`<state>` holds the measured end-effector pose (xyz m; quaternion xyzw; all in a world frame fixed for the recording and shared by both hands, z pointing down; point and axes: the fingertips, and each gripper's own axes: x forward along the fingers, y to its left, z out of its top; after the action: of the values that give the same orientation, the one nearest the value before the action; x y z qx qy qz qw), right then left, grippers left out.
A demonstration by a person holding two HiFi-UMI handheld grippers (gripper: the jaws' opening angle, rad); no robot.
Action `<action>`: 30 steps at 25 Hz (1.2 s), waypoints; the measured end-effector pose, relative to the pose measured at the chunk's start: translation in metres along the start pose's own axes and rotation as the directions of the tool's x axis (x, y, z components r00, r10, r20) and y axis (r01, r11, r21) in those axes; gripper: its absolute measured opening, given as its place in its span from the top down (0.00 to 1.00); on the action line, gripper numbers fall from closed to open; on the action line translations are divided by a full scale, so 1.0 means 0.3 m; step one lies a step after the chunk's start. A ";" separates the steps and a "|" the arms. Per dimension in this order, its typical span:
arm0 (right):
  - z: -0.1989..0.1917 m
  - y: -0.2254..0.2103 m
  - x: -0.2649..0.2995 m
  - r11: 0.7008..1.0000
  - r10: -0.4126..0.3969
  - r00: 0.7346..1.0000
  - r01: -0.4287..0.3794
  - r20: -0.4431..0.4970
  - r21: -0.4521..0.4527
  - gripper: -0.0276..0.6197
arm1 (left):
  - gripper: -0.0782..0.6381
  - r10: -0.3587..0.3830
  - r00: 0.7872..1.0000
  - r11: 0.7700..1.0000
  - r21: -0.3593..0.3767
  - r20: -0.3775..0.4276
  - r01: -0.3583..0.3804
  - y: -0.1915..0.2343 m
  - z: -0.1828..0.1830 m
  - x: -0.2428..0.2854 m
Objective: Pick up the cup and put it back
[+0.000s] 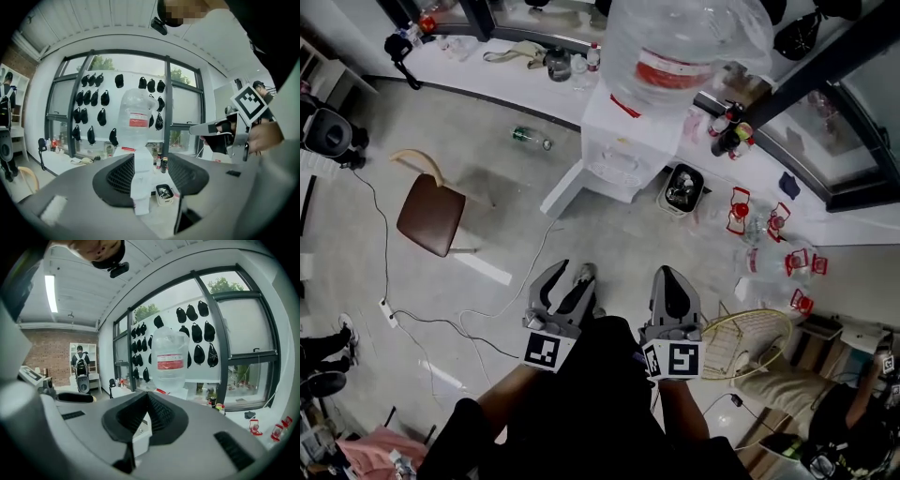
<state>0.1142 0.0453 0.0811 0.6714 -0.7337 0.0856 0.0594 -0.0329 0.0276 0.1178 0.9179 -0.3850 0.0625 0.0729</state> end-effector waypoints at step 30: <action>-1.237 -0.364 0.822 0.989 0.148 0.989 -0.148 -0.022 -0.008 0.97 | 0.59 0.130 0.991 0.991 0.043 -0.021 -0.129 0.286 -1.223 0.740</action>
<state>0.1901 -0.1282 0.4989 0.6138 -0.7813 0.0932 0.0638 0.0385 -0.1201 0.5231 0.8914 -0.4416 0.0858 0.0543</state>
